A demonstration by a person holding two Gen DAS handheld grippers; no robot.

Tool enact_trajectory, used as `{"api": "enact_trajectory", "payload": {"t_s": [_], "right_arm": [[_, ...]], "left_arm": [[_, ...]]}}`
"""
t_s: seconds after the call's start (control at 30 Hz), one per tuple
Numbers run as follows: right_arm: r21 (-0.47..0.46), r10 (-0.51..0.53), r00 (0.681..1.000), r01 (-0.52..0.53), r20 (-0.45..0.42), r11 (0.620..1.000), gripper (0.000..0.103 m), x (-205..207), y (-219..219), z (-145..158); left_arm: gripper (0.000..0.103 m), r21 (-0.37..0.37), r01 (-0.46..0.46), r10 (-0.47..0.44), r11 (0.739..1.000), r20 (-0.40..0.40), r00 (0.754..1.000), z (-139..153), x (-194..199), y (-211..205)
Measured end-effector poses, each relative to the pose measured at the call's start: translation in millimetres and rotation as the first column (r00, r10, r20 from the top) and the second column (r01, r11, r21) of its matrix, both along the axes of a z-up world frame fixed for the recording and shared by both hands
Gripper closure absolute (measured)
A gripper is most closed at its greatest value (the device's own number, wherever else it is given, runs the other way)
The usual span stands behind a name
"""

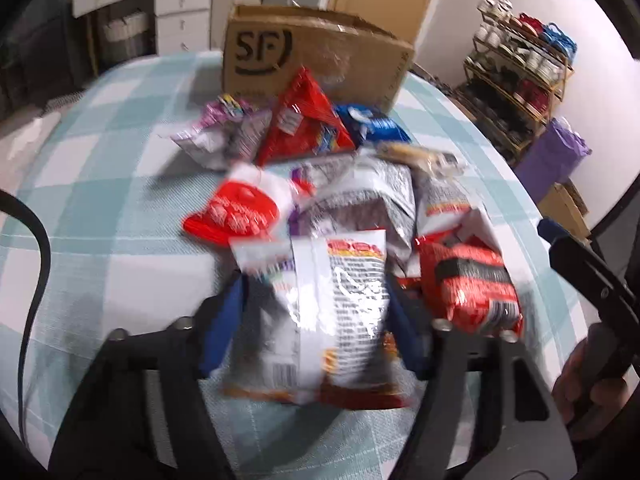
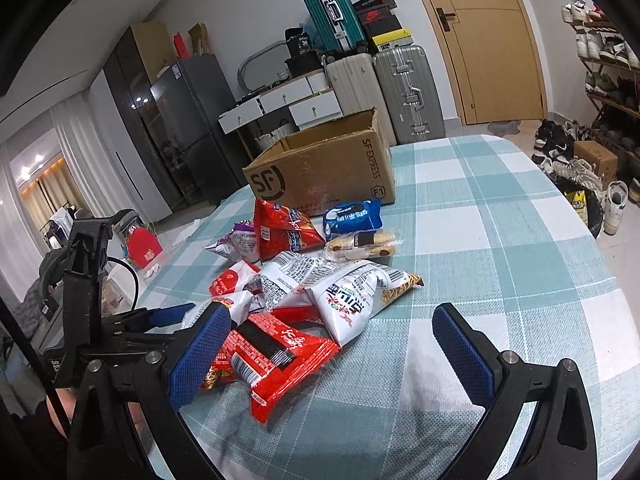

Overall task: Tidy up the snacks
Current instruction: 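Lower the left gripper onto the white chip bag and close it, then lift the white chip bag with the left gripper while the right gripper grasps a red packet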

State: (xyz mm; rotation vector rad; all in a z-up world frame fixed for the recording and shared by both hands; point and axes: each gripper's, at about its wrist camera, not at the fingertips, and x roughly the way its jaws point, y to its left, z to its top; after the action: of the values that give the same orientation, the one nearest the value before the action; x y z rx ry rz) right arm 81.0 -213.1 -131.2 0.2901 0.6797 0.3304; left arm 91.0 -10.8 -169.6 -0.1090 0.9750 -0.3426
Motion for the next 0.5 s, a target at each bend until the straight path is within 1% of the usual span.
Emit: {"api": "enact_trajectory", "payload": {"t_s": [0.03, 0.13, 0.23, 0.5], "right_arm": [[0.0, 0.0, 1.0, 0.0, 0.0, 1.0, 0.0, -0.3, -0.1, 0.0], [-0.003, -0.003, 1.0, 0.003, 0.006, 1.0, 0.0, -2.3, -0.3, 0.9], [-0.008, -0.006, 1.0, 0.006, 0.003, 1.0, 0.0, -3.4, 0.5, 1.3], [-0.026, -0.017, 1.0, 0.017, 0.008, 1.0, 0.0, -10.2, 3.6, 6.8]], "left_arm": [[0.053, -0.021, 0.009, -0.009, 1.0, -0.013, 1.0, -1.9, 1.2, 0.5], [0.06, -0.04, 0.017, -0.017, 0.999, 0.002, 1.0, -0.3, -1.5, 2.9], [0.062, -0.05, 0.02, -0.02, 0.999, 0.003, 1.0, -0.4, -3.2, 4.8], [0.062, -0.076, 0.026, -0.023, 0.997, 0.052, 0.998, 13.0, -19.8, 18.0]]}}
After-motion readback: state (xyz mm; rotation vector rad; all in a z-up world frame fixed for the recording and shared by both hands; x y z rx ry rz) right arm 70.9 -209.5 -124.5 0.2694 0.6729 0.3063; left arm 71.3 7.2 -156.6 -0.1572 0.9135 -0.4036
